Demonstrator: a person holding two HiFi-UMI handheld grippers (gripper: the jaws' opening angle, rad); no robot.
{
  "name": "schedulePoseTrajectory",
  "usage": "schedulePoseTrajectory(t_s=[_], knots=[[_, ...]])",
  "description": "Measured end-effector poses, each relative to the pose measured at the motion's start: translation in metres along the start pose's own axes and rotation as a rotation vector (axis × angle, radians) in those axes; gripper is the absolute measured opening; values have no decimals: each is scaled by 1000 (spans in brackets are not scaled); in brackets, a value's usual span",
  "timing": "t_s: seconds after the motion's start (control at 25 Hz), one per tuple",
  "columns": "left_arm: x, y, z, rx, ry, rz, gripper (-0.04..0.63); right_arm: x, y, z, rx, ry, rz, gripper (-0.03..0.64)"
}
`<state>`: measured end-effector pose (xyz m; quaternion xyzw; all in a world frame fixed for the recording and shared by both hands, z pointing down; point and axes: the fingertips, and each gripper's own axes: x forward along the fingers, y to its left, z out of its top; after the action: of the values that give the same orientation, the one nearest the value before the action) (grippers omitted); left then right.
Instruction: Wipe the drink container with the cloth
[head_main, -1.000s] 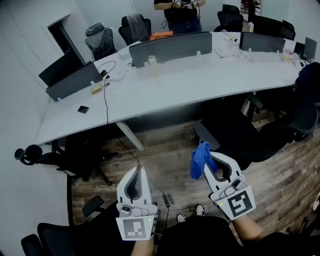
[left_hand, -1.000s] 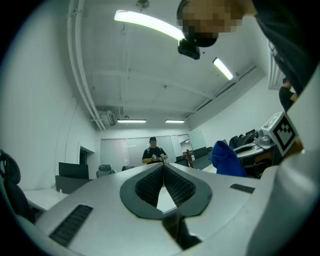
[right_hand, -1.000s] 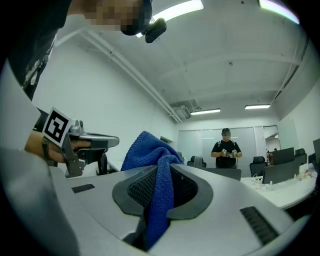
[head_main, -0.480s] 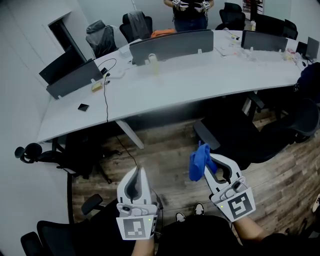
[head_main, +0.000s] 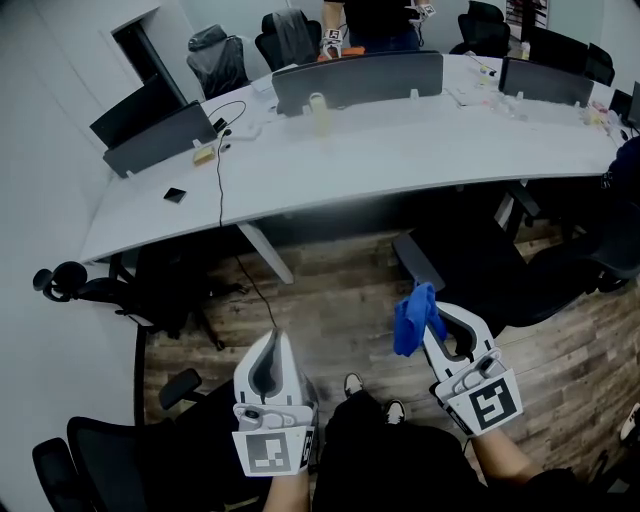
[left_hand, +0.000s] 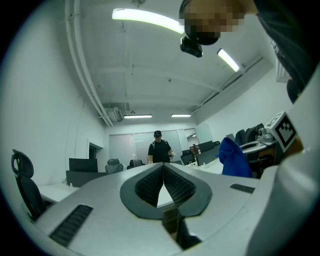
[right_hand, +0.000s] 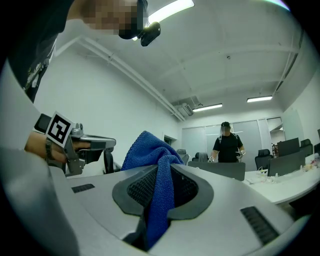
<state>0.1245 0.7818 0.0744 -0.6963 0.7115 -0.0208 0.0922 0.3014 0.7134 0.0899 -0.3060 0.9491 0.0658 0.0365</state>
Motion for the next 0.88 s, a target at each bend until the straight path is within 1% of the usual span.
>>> schedulePoseTrajectory(t_s=[0.12, 0.28, 0.44, 0.6, 0.88], knots=[[6, 6, -1, 12, -11, 7, 3, 1, -4, -6, 7, 23, -3, 46], [26, 7, -5, 11, -27, -17, 3, 6, -14, -11, 1, 17, -26, 46], [46, 5, -6, 6, -37, -44, 3, 14, -25, -26, 6, 86, -47, 46], [66, 11, -12, 19, -31, -64, 3, 38, -33, -27, 9, 68, -47, 46], [106, 38, -21, 5, -33, -52, 3, 91, -49, -32, -16, 69, -18, 46]])
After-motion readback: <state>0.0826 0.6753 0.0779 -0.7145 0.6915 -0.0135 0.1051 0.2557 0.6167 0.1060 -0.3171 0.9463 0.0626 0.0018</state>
